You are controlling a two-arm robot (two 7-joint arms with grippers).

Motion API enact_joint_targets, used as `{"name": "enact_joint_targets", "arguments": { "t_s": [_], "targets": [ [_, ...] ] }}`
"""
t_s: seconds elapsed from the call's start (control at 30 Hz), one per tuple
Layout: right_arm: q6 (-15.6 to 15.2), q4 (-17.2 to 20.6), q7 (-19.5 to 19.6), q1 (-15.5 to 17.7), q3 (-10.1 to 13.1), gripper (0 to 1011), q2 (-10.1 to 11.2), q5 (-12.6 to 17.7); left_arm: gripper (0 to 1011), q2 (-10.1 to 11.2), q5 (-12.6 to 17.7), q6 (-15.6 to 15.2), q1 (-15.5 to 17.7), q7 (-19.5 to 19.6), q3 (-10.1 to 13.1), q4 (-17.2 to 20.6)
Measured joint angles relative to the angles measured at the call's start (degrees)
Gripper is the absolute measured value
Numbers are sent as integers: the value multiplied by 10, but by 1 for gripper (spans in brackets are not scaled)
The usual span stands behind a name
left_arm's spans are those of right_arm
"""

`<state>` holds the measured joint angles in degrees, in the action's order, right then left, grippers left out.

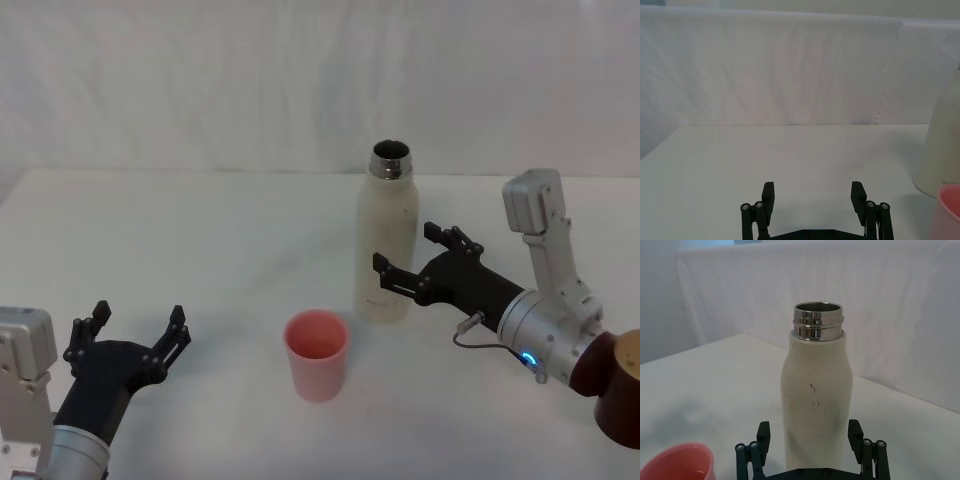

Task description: Grasp the thermos with one hand and pour water into the cup lid.

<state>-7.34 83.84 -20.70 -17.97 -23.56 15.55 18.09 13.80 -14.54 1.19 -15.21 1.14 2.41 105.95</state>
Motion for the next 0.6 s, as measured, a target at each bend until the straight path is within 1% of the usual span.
{"name": "enact_joint_targets", "arguments": {
  "t_s": [0.6],
  "targets": [
    [3, -27, -1, -27, -9, 1003, -11, -6, 1001, 0, 0, 0, 0, 0, 0, 0]
  ]
}}
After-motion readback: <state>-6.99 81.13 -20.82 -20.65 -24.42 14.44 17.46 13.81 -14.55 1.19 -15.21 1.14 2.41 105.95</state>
